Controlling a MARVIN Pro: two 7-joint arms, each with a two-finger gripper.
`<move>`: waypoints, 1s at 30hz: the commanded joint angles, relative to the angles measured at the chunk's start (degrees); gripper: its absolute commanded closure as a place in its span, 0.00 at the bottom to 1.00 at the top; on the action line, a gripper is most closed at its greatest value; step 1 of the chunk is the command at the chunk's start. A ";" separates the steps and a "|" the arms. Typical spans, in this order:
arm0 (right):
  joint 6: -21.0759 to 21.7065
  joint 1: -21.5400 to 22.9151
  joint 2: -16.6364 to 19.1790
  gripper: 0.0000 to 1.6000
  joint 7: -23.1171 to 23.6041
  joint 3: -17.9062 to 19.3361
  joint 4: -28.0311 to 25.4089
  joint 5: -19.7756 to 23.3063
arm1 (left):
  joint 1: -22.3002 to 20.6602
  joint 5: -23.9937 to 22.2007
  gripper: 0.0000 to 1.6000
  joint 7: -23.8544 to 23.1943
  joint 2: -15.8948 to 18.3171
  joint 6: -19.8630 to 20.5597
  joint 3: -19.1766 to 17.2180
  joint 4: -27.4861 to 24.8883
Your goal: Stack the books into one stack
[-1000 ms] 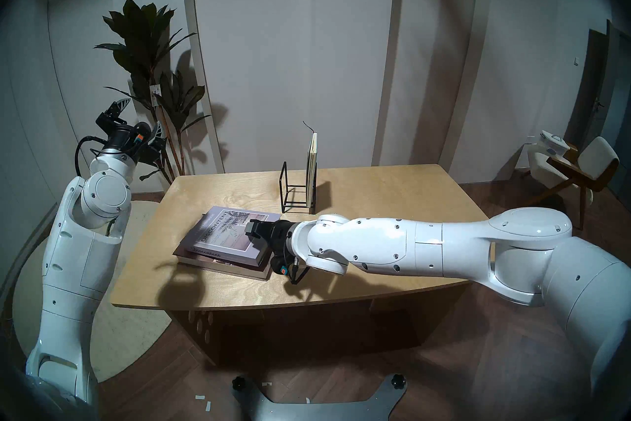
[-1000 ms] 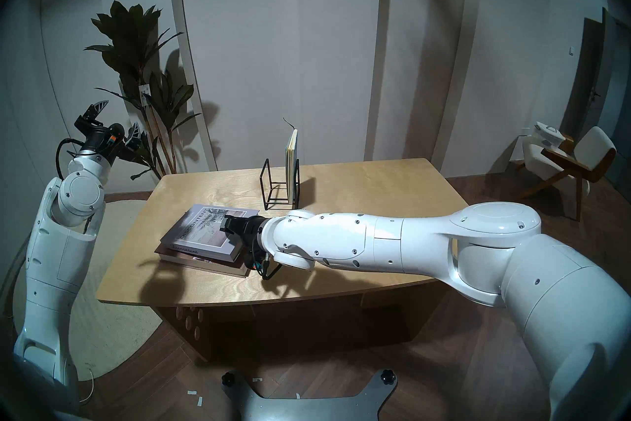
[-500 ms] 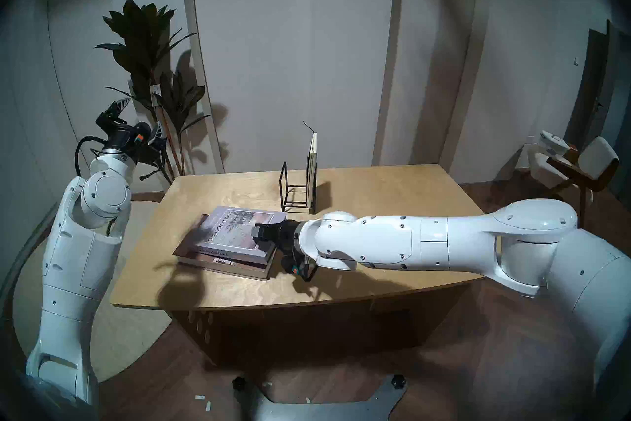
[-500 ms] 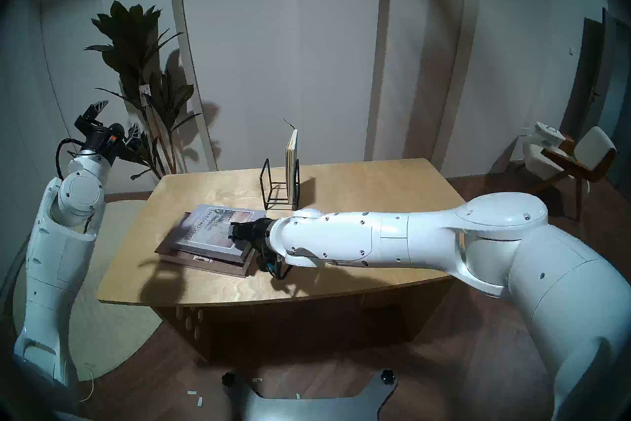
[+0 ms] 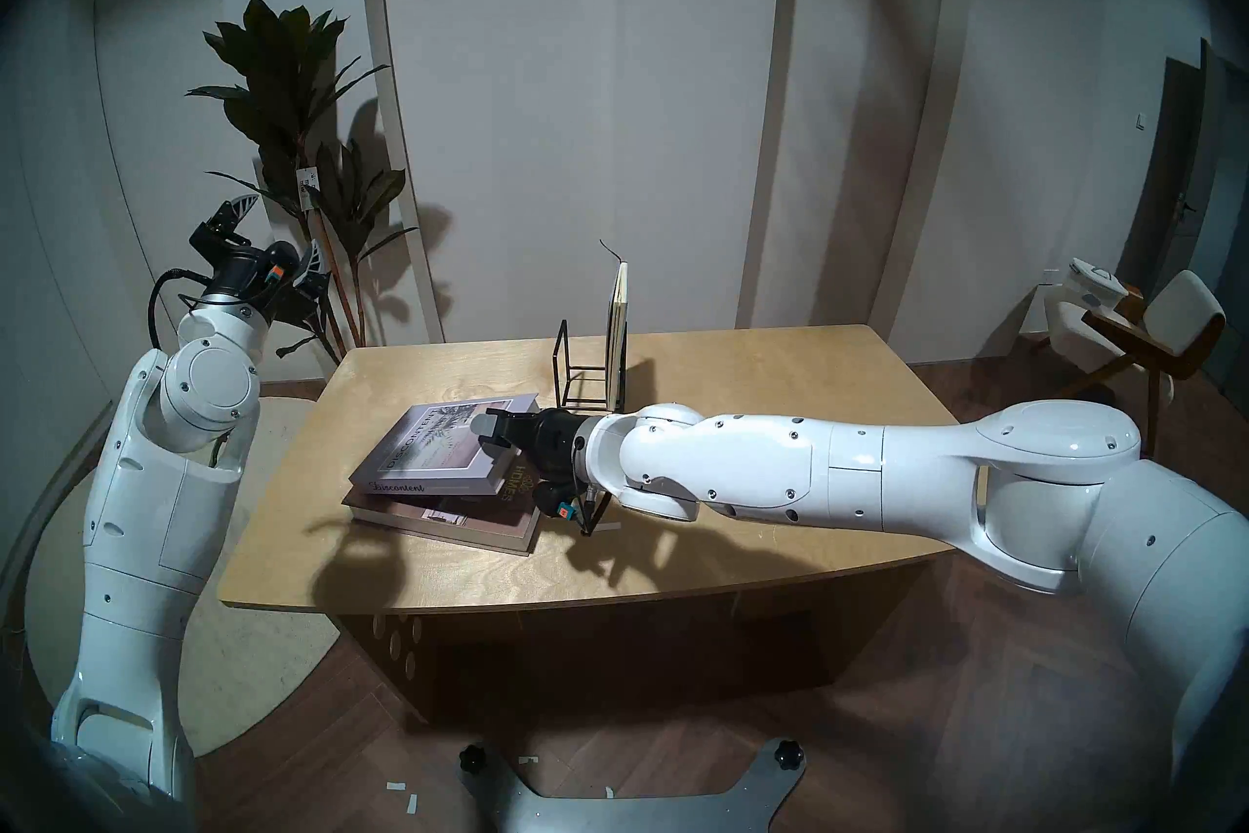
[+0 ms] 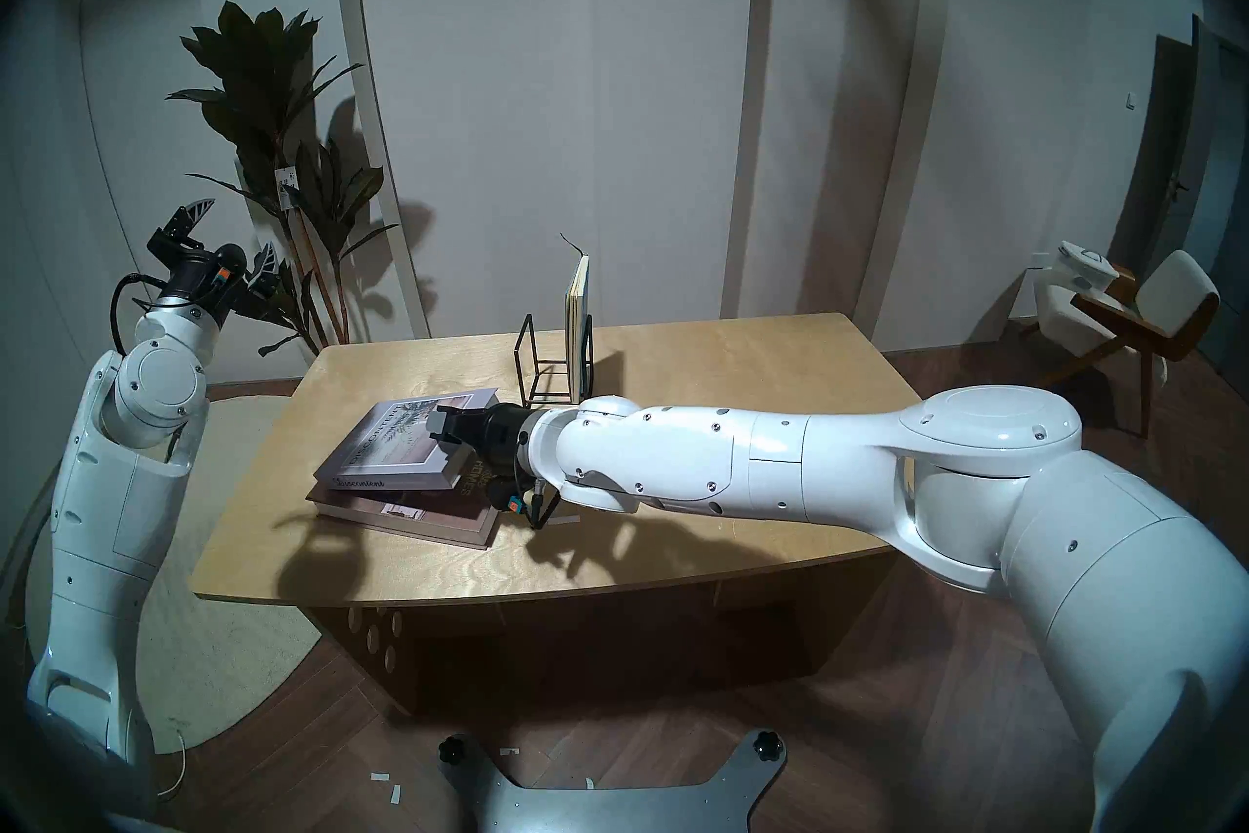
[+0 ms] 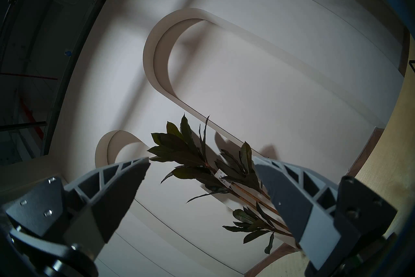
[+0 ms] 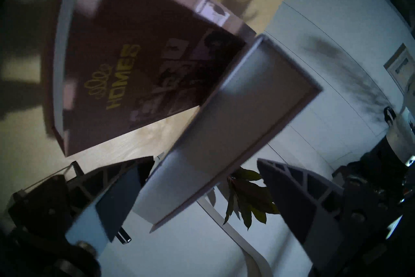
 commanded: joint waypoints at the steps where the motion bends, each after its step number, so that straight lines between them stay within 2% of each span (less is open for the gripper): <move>1: 2.80 -1.66 1.00 0.00 6.76 5.19 -3.88 8.95 | -1.21 -0.14 0.00 0.18 0.15 -0.01 -0.30 -0.83; 2: 2.50 -2.62 0.87 0.00 8.66 7.06 -3.90 12.96 | -1.18 -0.13 0.00 0.19 0.16 -0.04 -0.30 -0.82; 4: 4.54 -2.74 0.83 0.00 9.31 8.08 -4.31 13.60 | -1.20 -0.13 0.00 0.18 0.16 -0.02 -0.30 -0.82; 5: 4.68 -3.13 0.66 0.00 11.08 9.30 -4.28 16.24 | -1.19 -0.13 0.00 0.18 0.16 -0.04 -0.30 -0.82; 8: 6.67 -2.82 0.68 0.00 11.36 9.60 -4.37 15.81 | -1.21 -0.14 0.00 0.18 0.15 -0.01 -0.30 -0.83; 9: 7.02 -3.74 0.58 0.00 14.19 11.67 -4.41 20.43 | -1.19 -0.13 0.00 0.19 0.16 -0.04 -0.30 -0.82; 11: 9.46 -3.41 0.81 0.00 16.80 12.27 -5.37 21.28 | -1.21 -0.14 0.00 0.18 0.15 -0.01 -0.30 -0.83; 12: 9.95 -4.07 0.67 0.00 18.38 13.68 -5.21 24.18 | -1.20 -0.13 0.00 0.18 0.16 -0.03 -0.30 -0.82; 15: 11.70 -3.91 0.16 0.00 22.03 15.16 -4.61 28.13 | -1.20 -0.13 0.00 0.18 0.16 -0.03 -0.30 -0.82; 16: 12.10 -4.51 -0.07 0.00 23.56 16.79 -4.34 30.84 | -1.18 -0.13 0.00 0.19 0.17 -0.05 -0.30 -0.82; 17: 12.10 -4.51 -0.07 0.00 23.56 16.79 -4.34 30.84 | -1.18 -0.13 0.00 0.19 0.17 -0.05 -0.30 -0.82; 19: 12.89 -4.29 -0.30 0.00 26.51 18.08 -4.15 34.30 | -1.17 -0.12 0.00 0.19 0.17 -0.06 -0.30 -0.81; 20: 13.48 -4.32 -0.37 0.00 26.35 18.53 -4.00 35.94 | -1.16 -0.12 0.00 0.19 0.17 -0.06 -0.30 -0.81; 22: 15.19 -4.50 -1.04 0.00 30.18 21.02 -3.46 40.71 | -1.15 -0.12 0.00 0.19 0.18 -0.08 -0.30 -0.81; 23: 15.19 -4.50 -1.04 0.00 30.18 21.02 -3.46 40.71 | -1.15 -0.12 0.00 0.19 0.18 -0.08 -0.30 -0.81; 30: 21.08 -3.07 -3.53 0.00 38.79 25.30 1.08 51.33 | -1.16 -0.12 0.00 0.19 0.17 -0.08 -0.30 -0.81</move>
